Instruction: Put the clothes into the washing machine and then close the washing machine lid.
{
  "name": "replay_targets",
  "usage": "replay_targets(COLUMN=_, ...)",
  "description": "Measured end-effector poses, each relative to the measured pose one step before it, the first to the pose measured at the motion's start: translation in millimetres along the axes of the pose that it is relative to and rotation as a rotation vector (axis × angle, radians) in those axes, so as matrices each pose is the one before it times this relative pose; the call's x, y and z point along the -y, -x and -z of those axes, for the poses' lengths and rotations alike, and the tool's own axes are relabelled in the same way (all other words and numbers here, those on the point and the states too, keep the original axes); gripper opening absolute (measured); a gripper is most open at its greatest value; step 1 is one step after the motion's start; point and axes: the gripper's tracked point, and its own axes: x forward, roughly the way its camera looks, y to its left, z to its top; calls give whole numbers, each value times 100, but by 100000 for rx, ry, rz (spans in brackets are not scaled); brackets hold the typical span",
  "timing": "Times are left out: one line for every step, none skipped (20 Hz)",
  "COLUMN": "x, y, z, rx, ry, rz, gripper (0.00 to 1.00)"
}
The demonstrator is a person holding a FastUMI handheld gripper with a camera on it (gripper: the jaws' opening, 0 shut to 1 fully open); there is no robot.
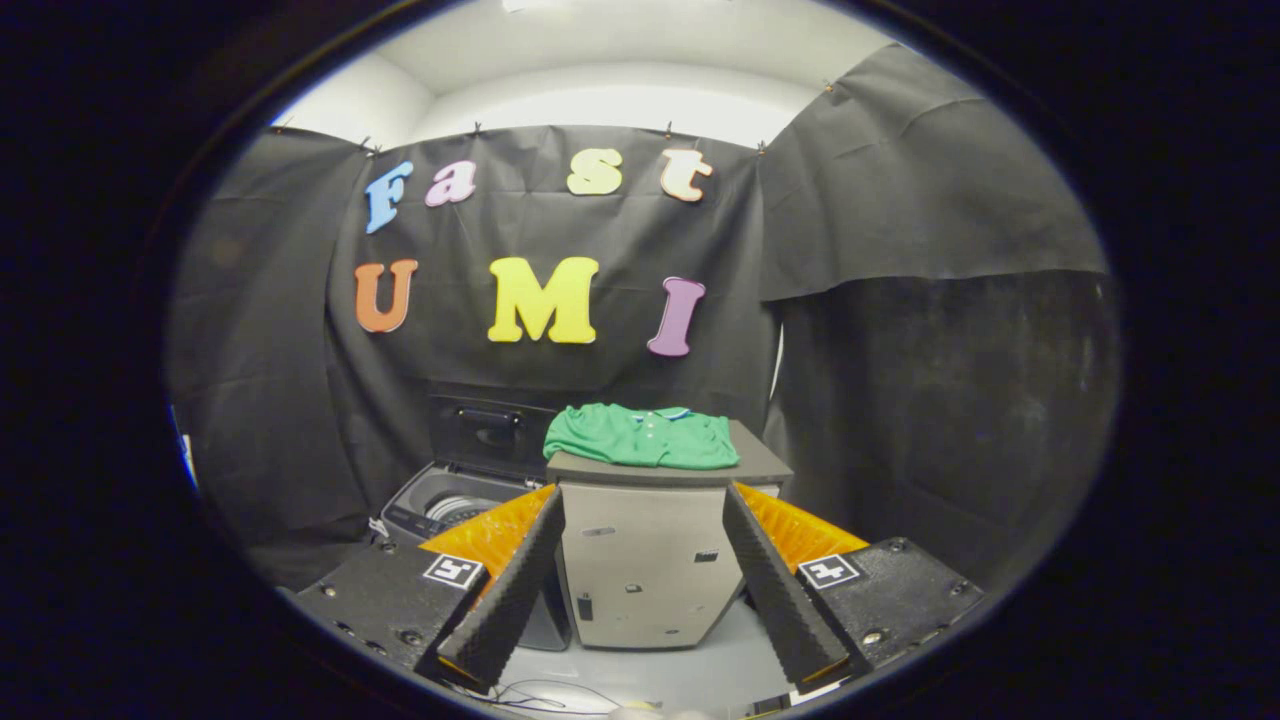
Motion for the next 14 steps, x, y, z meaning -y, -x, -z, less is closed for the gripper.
replay_targets(x=-141, y=-719, z=-727, rx=-262, ry=-1132, rz=-256, gripper=100)
replay_targets(x=-27, y=-743, z=-1009, rx=243, ry=-502, rz=-89, gripper=99)
replay_targets(x=120, y=-903, z=-1095, rx=493, ry=-538, rz=353, gripper=99)
replay_targets(x=71, y=-1093, z=-1044, rx=445, ry=-492, rz=28, gripper=100)
replay_targets(x=-20, y=-1209, z=-1028, rx=396, ry=-748, rz=-161, gripper=100)
replay_targets(x=-17, y=-1292, z=-893, rx=125, ry=-433, rz=-51, gripper=99)
replay_targets(x=-40, y=-1356, z=-796, rx=-576, ry=-367, rz=-314, gripper=99)
replay_targets(x=-13, y=-1435, z=-651, rx=-536, ry=-1172, rz=-647, gripper=99)
replay_targets(x=-98, y=-1560, z=-702, rx=-603, ry=-833, rz=-1260, gripper=99)
replay_targets(x=69, y=-1880, z=-580, rx=-849, ry=-615, rz=-660, gripper=99)
replay_targets(x=-8, y=-1599, z=-699, rx=-874, ry=-108, rz=-1258, gripper=99)
replay_targets(x=13, y=-1816, z=-462, rx=-1249, ry=156, rz=-912, gripper=99)
replay_targets(x=150, y=-1503, z=-642, rx=-756, ry=22, rz=-716, gripper=100)
replay_targets(x=127, y=-1593, z=-761, rx=-500, ry=150, rz=-535, gripper=99)
